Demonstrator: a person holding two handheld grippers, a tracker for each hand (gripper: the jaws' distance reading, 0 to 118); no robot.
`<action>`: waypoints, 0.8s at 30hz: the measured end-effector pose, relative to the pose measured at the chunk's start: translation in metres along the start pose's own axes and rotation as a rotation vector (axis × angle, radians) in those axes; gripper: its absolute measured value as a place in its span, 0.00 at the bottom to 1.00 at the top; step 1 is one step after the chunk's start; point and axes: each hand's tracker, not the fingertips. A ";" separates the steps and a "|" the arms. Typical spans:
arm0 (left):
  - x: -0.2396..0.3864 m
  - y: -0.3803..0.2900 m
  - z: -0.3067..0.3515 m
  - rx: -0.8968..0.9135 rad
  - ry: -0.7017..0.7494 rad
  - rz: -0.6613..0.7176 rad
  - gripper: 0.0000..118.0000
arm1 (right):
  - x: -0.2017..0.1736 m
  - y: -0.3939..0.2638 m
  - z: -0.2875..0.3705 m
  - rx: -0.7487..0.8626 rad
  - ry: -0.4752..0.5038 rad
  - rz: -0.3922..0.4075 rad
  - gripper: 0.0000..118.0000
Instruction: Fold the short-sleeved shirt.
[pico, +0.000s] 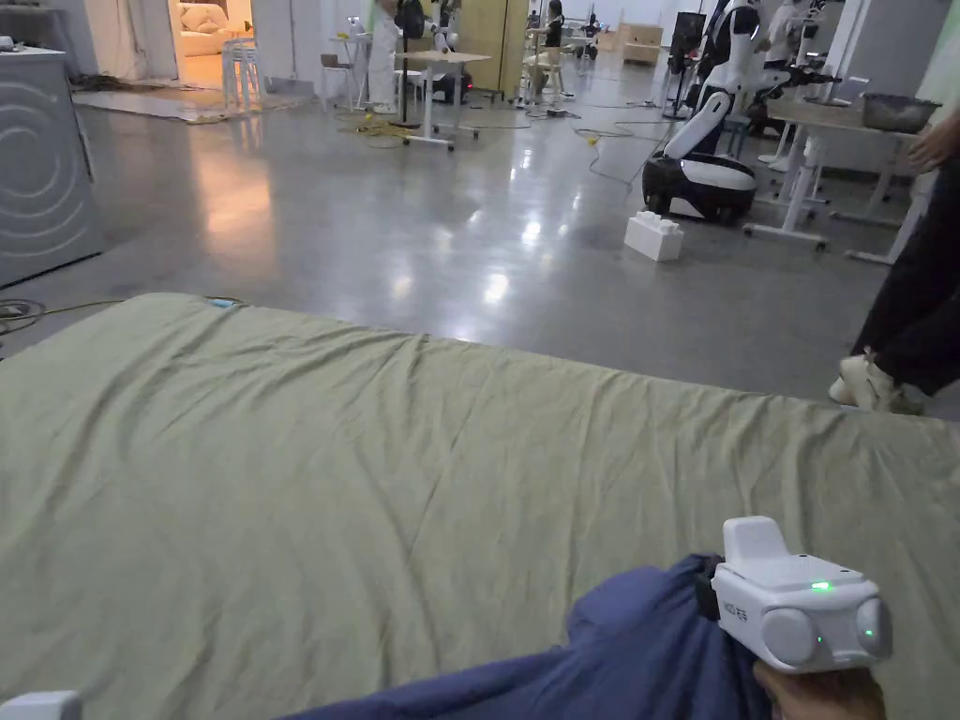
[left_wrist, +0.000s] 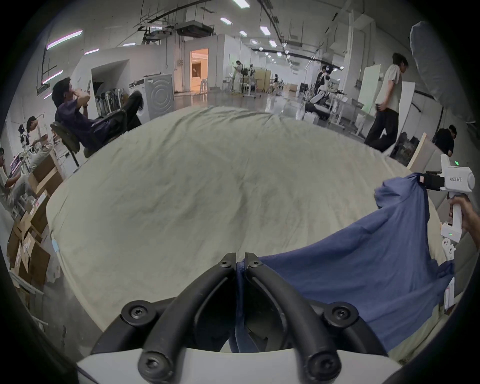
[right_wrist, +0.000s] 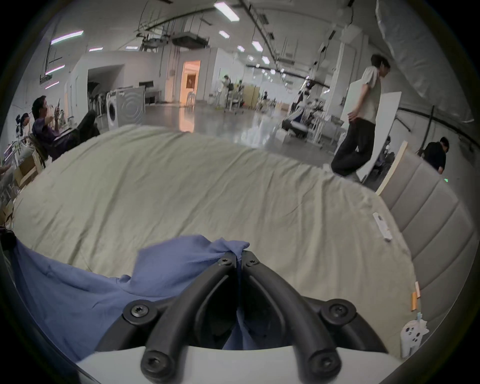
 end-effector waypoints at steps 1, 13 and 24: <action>0.004 0.007 0.005 0.029 -0.009 -0.010 0.04 | 0.007 0.005 0.012 0.019 -0.014 -0.008 0.02; 0.055 0.155 0.050 0.271 -0.144 -0.014 0.04 | 0.095 0.085 0.147 0.296 -0.219 -0.076 0.02; 0.116 0.311 0.095 0.467 -0.162 -0.102 0.04 | 0.154 0.167 0.211 0.450 -0.360 -0.126 0.02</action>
